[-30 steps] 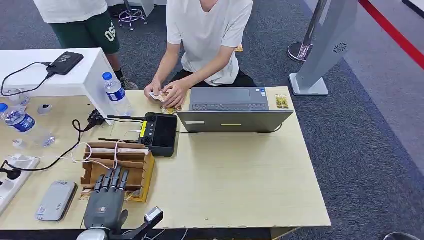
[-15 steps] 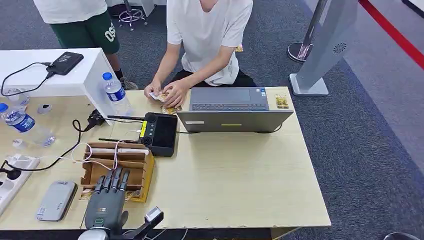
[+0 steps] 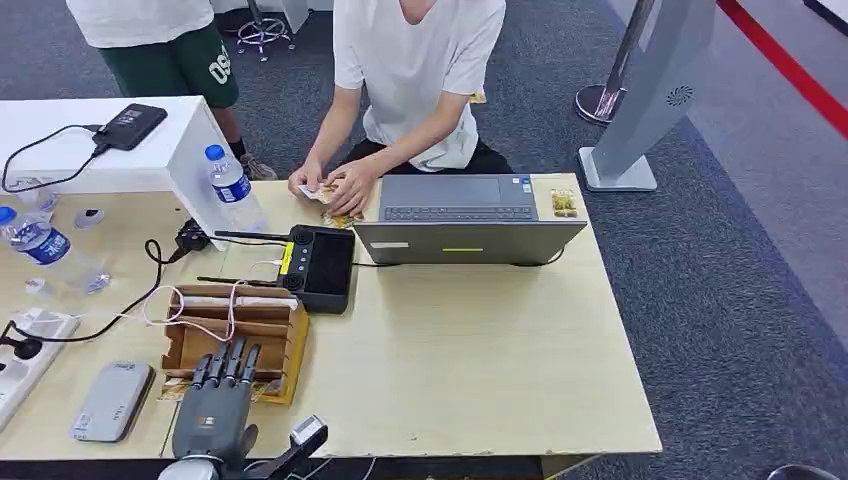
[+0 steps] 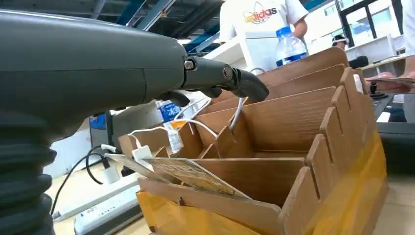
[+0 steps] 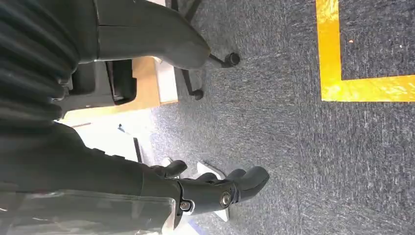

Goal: Pass the card to the sensor for recognition and then transmit it.

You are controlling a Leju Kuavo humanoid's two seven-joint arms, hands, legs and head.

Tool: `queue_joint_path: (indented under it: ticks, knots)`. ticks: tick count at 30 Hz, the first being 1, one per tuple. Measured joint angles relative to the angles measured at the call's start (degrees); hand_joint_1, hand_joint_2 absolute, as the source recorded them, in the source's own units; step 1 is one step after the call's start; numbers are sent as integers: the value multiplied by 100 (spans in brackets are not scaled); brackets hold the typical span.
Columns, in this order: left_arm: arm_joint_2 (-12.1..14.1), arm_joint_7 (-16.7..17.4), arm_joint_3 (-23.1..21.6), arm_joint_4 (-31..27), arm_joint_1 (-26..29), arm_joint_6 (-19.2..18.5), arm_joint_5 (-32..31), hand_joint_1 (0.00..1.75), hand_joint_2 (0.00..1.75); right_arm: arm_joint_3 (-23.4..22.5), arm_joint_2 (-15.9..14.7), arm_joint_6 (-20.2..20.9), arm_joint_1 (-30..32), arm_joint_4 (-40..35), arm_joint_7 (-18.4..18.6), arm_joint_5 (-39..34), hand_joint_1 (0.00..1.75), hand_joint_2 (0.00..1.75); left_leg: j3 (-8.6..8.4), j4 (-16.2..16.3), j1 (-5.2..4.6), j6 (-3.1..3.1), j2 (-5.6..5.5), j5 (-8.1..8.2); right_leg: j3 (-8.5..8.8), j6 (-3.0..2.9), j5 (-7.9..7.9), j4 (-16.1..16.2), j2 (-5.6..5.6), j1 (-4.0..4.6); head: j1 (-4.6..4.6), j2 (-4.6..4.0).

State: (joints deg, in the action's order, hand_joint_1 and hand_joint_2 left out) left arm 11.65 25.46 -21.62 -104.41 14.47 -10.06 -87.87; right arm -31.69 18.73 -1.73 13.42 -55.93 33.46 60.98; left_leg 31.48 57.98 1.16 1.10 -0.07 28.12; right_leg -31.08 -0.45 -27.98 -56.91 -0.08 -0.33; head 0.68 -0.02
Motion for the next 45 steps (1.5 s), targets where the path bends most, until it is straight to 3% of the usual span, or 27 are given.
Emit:
queue_joint_path:
  ticks: [34, 35, 36, 45]
  knots:
    - [-142, -94, 182, 114, 47, 18, 0, 0, 175, 4, 2, -7, 2, -17, 2, -26, 0, 175, 0, 0, 0, 0, 0, 0, 0, 0, 0, 0, 0, 0, 2, 0]
    - [-144, -94, 184, 114, 47, 18, 0, 58, 175, 4, 2, -7, 2, -17, 2, -28, 0, 175, 0, 0, 0, 0, 0, 0, 0, 0, 0, 0, 0, 0, 0, 0]
    - [-146, -96, 186, 114, 47, 18, 0, 175, 175, 4, 2, -7, 2, -17, 2, -29, 0, 175, 0, 0, 0, 0, 0, 0, 0, 0, 0, 0, 0, 0, 2, 0]
    - [-199, -276, 321, 116, 73, 72, 0, 175, 175, 2, 2, -4, 2, -17, 2, -26, 0, 175, 0, 0, 0, 0, 0, 0, 2, 0, 0, 0, 0, 0, 2, 0]
